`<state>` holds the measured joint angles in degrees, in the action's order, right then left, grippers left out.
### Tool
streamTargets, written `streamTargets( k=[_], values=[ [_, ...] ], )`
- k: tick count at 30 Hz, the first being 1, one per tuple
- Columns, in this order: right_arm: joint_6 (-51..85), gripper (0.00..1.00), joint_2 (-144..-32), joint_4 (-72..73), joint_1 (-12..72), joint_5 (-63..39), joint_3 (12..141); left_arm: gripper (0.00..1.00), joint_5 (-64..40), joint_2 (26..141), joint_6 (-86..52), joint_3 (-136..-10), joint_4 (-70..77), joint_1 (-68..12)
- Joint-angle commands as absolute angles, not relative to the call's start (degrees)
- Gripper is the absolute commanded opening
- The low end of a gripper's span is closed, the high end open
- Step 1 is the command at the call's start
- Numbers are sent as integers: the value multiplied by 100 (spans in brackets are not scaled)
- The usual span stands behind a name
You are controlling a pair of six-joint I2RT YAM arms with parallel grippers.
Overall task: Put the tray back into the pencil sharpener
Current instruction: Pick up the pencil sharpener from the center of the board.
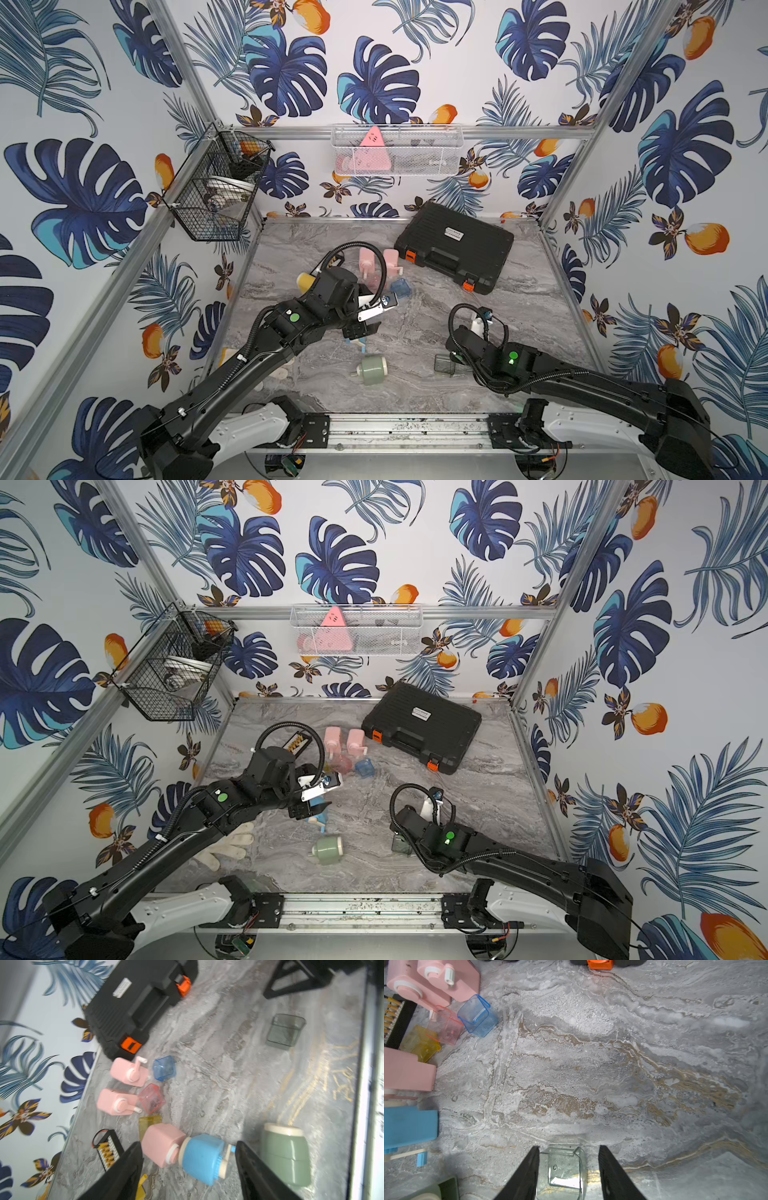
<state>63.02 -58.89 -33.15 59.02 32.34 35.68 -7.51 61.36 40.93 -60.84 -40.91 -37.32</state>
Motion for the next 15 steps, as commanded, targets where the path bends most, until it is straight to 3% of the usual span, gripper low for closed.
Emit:
streamTargets(
  k=[1, 15],
  values=[
    [6390, 49, -5732, -3444, 5807, 3353, 3445, 74, -944, 6200, 4608, -6098, -4980, -3938],
    [6389, 49, -5480, -3388, 5592, 3156, 3208, 77, -717, 7011, 3898, -5675, -5435, -4720]
  ],
)
